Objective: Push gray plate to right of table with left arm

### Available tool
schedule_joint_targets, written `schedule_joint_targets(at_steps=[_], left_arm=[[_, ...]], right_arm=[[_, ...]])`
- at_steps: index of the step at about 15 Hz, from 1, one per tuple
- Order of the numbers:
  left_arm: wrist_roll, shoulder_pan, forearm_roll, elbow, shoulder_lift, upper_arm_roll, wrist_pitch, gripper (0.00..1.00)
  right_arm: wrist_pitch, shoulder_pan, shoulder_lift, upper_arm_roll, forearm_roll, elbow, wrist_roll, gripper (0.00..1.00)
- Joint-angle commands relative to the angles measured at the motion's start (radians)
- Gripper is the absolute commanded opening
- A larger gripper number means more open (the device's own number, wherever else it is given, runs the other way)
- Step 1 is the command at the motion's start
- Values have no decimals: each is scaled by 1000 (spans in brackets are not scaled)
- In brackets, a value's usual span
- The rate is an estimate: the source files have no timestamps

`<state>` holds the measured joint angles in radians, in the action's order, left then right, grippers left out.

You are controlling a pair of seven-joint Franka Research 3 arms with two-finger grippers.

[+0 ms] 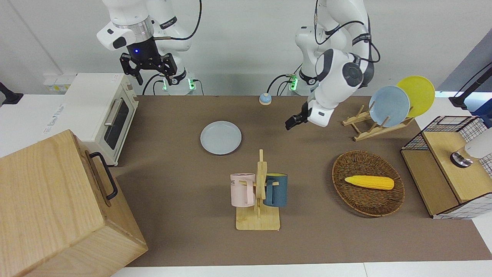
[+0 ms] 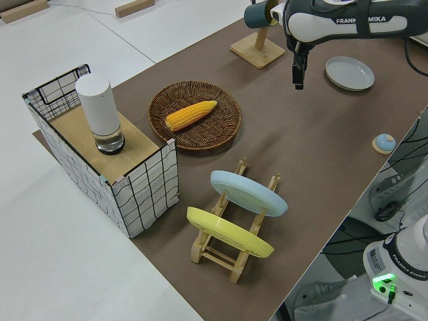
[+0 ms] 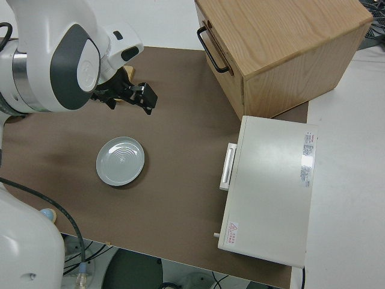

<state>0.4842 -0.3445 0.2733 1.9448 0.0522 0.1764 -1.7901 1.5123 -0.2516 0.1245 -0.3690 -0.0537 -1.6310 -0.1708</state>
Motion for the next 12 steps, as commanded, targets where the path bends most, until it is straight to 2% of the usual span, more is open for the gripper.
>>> schedule_joint_targets(at_steps=[1,4,7,10,12], left_arm=[[-76,33,-103,-52,0,25,73,991],[-78,91,-160,-144,-3,11,152,991],[-142,127,-212,-248,-3,-1,204,991],[-185,166,-249,-309,-6,-20,227,991],[-190,176,-261,-343,-9,-15,227,991]], right_arm=[[0,-25,27,-15,-21,-27,-10,996],[0,-25,27,-15,-21,-27,-10,996],[0,-25,27,-15,-21,-27,-10,996],[0,-25,27,-15,-21,-27,-10,996],[0,-25,27,-15,-21,-27,-10,996]])
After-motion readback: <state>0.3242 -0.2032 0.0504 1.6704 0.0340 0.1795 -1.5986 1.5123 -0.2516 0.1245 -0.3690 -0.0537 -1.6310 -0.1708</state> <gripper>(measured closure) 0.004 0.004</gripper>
